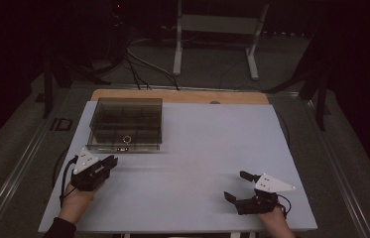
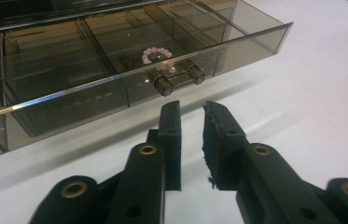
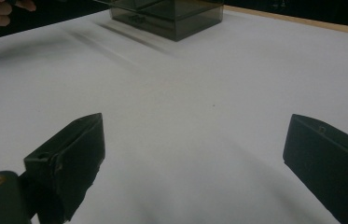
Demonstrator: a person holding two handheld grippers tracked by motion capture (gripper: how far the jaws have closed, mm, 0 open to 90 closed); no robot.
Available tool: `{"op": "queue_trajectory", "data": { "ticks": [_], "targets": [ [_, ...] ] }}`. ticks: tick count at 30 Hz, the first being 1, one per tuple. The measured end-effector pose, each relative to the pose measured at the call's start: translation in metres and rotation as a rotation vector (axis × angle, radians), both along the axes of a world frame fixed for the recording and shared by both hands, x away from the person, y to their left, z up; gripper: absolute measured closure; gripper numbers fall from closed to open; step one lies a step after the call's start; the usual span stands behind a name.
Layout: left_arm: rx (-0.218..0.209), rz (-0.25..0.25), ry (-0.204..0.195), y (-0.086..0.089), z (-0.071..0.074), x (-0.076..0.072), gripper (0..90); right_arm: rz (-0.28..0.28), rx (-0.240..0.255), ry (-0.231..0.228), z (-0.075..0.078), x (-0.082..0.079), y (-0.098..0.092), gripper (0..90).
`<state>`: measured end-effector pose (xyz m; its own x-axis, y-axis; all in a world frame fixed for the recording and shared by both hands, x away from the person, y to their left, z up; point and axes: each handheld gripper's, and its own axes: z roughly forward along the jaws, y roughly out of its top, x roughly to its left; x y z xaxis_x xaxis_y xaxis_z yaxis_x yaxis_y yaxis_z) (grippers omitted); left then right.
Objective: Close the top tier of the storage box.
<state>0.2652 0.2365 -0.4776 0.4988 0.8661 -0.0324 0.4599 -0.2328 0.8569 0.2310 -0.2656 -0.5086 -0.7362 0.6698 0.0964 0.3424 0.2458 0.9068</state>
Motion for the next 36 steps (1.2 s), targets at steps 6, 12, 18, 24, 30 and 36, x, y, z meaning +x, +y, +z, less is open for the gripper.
{"op": "queue_trajectory", "data": {
  "ticks": [6,12,18,24,30,36],
  "targets": [
    [0.003,0.004,-0.019,0.000,0.002,0.000,82.3,0.000,0.002,0.002,0.000,0.000,0.000,5.5],
    [-0.001,0.006,-0.007,0.004,0.002,0.003,89.5,0.000,0.002,0.001,0.000,0.001,0.000,5.5],
    [0.010,0.016,-0.031,0.005,0.006,0.003,89.7,-0.001,0.006,-0.001,0.000,0.000,0.000,5.5],
    [0.016,0.015,-0.038,0.007,0.008,0.007,89.7,0.000,0.001,0.001,-0.001,0.001,0.001,5.5],
    [0.014,0.020,-0.044,0.007,0.007,0.013,89.7,0.002,0.001,0.001,-0.001,0.000,0.001,5.6],
    [0.004,0.025,-0.037,0.008,0.001,0.019,89.7,0.001,0.001,0.001,-0.001,0.001,0.001,5.5]
  ]
}}
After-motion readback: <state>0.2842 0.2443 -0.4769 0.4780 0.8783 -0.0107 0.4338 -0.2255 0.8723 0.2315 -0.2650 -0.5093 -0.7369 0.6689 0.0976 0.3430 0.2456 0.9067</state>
